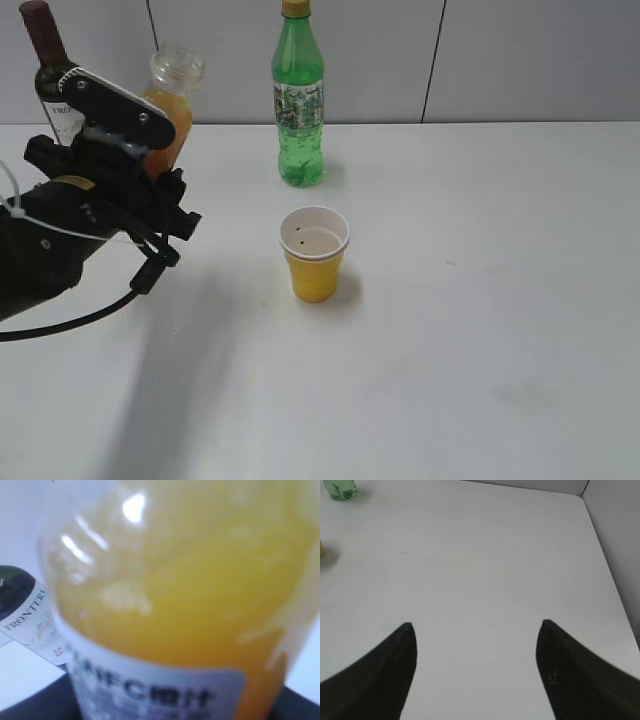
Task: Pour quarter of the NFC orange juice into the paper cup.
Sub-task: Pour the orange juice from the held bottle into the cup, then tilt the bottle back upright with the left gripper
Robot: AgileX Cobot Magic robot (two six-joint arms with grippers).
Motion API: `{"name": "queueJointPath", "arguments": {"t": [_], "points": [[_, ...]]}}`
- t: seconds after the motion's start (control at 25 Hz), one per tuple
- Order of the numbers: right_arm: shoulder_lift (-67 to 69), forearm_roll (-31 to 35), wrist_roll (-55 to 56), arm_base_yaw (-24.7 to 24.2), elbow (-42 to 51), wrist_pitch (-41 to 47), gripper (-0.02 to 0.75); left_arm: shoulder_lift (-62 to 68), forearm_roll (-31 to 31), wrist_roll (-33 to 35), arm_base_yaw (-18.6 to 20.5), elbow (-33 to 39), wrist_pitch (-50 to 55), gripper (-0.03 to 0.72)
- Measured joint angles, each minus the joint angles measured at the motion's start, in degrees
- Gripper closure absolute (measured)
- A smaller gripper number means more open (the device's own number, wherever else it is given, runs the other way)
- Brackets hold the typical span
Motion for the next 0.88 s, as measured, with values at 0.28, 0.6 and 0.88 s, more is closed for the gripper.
{"name": "queueJointPath", "arguments": {"t": [0.28,0.6,0.88], "points": [[0.0,0.0,0.0,0.0,0.0,0.0,0.147,0.7,-3.9,12.7,-0.1,-2.5,-0.4,0.245],[0.0,0.0,0.0,0.0,0.0,0.0,0.147,2.3,-4.3,20.8,-0.3,-2.6,0.3,0.245],[0.0,0.0,0.0,0.0,0.0,0.0,0.147,2.6,-4.3,22.7,-0.4,-2.6,0.7,0.245]]}}
